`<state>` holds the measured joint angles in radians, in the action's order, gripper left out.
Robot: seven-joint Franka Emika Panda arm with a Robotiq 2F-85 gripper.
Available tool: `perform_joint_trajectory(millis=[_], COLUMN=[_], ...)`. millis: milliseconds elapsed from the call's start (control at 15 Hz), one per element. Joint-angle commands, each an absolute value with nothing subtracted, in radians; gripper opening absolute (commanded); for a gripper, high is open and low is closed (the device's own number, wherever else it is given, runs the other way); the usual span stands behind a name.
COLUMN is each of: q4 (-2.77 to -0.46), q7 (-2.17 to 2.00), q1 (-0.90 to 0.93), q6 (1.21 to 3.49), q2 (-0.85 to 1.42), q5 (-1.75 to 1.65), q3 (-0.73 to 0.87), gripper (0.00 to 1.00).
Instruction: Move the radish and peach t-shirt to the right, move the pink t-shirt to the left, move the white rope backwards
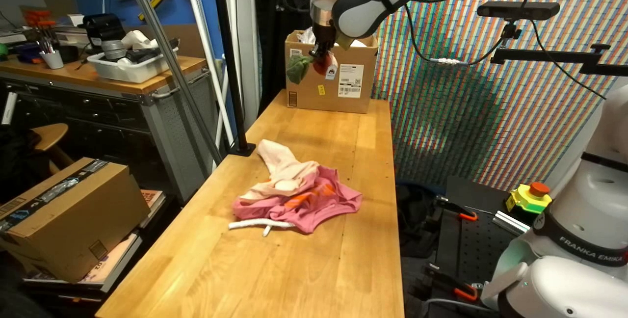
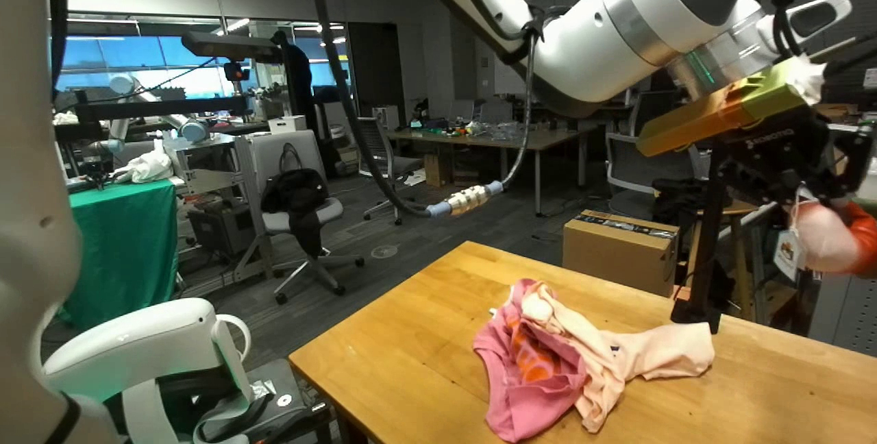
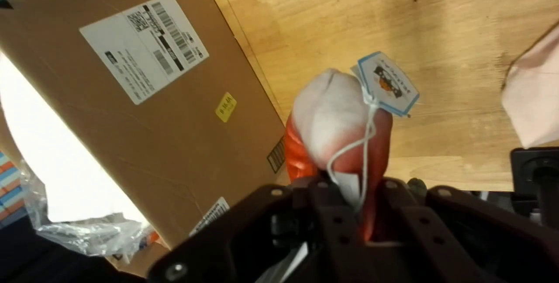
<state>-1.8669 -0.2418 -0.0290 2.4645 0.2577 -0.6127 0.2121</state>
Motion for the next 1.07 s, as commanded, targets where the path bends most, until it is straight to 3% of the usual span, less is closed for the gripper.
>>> perform_joint_trajectory(millis=[0,1000], q4=[-1.877,-1.812], q7=[-0.254,-0.336], q1=[-0.078,-0.170], q6=[2.497,2.578], q2=[0.241,0.397], q5=[-0.610,-0.559], q3=[0.236,0.334], gripper=[0.05,0.05])
